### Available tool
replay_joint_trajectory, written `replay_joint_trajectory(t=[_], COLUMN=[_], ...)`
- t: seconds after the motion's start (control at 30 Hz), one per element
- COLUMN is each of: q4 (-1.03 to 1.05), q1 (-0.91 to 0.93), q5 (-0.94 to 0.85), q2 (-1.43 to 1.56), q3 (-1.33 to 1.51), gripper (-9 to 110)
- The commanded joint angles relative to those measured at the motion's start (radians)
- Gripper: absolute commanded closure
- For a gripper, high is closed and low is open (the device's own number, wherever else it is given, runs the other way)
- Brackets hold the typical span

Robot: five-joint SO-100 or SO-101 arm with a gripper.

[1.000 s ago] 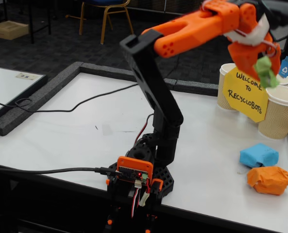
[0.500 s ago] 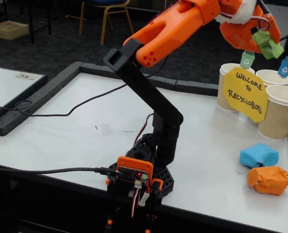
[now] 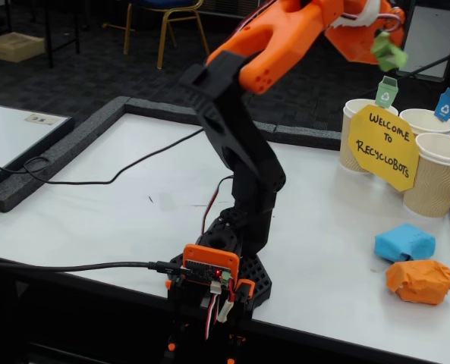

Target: Sort rubbish by color.

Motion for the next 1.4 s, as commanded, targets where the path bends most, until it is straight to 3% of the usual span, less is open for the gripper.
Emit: replay_joint_trajectory(t=[0.0,0.87,1.37], q4=[-0.044,-0.215,-0.23], q1=[-0.086,-0.067,-0.012], q5=[-0.025,-0.032,-0.071], q2=[-0.032,-0.316,-0.557], q3=[-0.156,-0.195,-0.359], gripper=[101,101,101])
